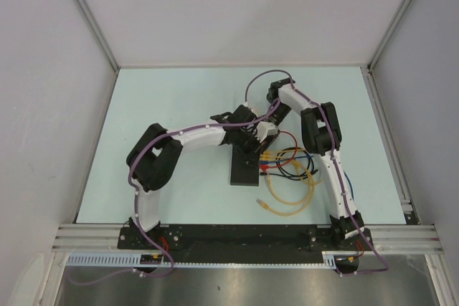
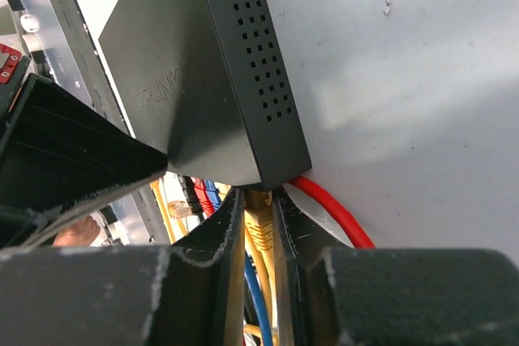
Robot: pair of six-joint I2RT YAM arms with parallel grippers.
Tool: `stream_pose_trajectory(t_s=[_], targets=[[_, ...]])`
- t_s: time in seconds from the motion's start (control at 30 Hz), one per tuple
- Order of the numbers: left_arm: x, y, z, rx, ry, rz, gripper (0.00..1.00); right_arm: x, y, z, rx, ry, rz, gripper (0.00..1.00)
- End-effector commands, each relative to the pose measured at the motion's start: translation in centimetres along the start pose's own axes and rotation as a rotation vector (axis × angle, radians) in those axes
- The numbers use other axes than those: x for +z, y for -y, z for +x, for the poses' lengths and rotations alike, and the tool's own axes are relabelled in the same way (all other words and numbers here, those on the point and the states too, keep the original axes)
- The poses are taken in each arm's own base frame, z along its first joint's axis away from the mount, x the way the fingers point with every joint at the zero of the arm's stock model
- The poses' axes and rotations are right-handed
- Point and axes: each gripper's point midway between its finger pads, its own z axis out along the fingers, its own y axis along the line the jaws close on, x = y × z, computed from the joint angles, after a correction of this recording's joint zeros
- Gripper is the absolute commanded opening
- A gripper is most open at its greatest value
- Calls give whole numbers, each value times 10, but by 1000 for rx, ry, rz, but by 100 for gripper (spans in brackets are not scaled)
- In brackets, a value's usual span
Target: Pull the plug from the switch port
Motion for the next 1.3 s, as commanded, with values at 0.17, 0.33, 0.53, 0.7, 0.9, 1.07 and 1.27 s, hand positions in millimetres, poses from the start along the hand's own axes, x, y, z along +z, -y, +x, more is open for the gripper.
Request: stream_pose_trajectory(t_s=[0.17,0.33,0.53,0.7,0.9,1.07,1.27], targets=[[17,-47,37,5,-109,-188,0,-22,39,21,-97,-71,119,5],[16,-48,35,12,-105,-190,0,-34,42,25,-134,-79,149,6],[16,-47,37,12,-109,-185,0,-39,32,13,-144,-8,122,6],[13,-41,31,17,-98,-162,0,-66,-9,-22,-223,135,119,57],[3,-37,21,31,-63,-150,0,-123,-64,-38,-323,242,238,100],[-7,-37,11,36,-32,-151,0,-186,-56,-26,-239,465,405,100],[-16,-31,-1,61,-2,-148,0,-203,7,57,-79,334,659,88]])
